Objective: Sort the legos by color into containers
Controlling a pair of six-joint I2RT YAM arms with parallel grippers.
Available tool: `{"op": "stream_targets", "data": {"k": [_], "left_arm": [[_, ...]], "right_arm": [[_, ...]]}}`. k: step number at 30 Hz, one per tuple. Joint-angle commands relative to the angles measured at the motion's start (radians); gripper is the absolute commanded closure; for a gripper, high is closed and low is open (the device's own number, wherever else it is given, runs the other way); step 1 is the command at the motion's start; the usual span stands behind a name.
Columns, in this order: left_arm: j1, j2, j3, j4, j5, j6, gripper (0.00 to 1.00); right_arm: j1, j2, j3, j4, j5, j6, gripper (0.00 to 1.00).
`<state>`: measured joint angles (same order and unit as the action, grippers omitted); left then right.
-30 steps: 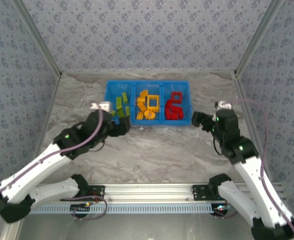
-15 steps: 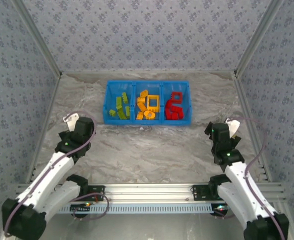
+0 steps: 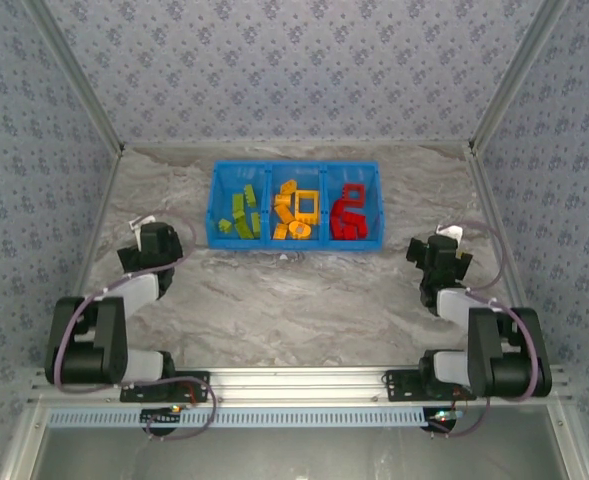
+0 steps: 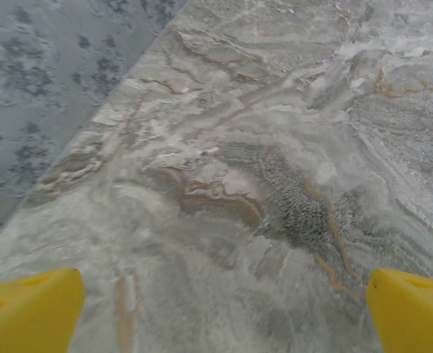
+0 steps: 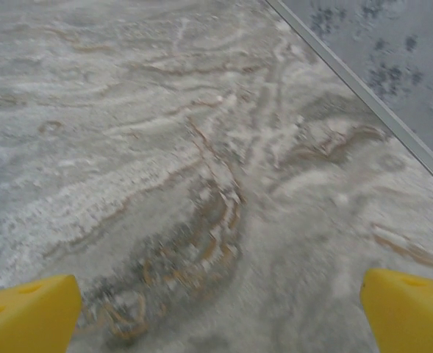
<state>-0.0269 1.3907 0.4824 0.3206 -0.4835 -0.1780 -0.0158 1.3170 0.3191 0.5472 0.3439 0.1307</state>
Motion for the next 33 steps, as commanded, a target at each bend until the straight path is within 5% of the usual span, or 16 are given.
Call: {"op": "stream_targets", "data": {"k": [1,4,7,11,16,33], "left_arm": [[0.006,0.09,0.06,0.224,0.111,0.067,0.02],[0.018,0.147,0.126,0.15,0.173,0.075,0.02],[0.015,0.123,0.065,0.245,0.231,0.105,0.02],[-0.001,0.16,-0.174,0.743,0.214,0.132,0.02],[0.012,0.136,-0.091,0.52,0.239,0.107,0.02],[0.027,0.139,-0.102,0.548,0.249,0.097,0.02]], "right_arm": [[-0.031,0.09,0.053,0.182,-0.1,-0.045,0.0],[-0.014,0.138,0.082,0.182,-0.156,-0.092,0.0],[-0.007,0.21,0.004,0.395,-0.189,-0.115,0.0],[0.009,0.19,-0.022,0.419,-0.181,-0.131,0.0],[0.014,0.202,0.041,0.316,-0.119,-0.114,0.0],[0.019,0.205,0.043,0.314,-0.108,-0.117,0.0]]}}
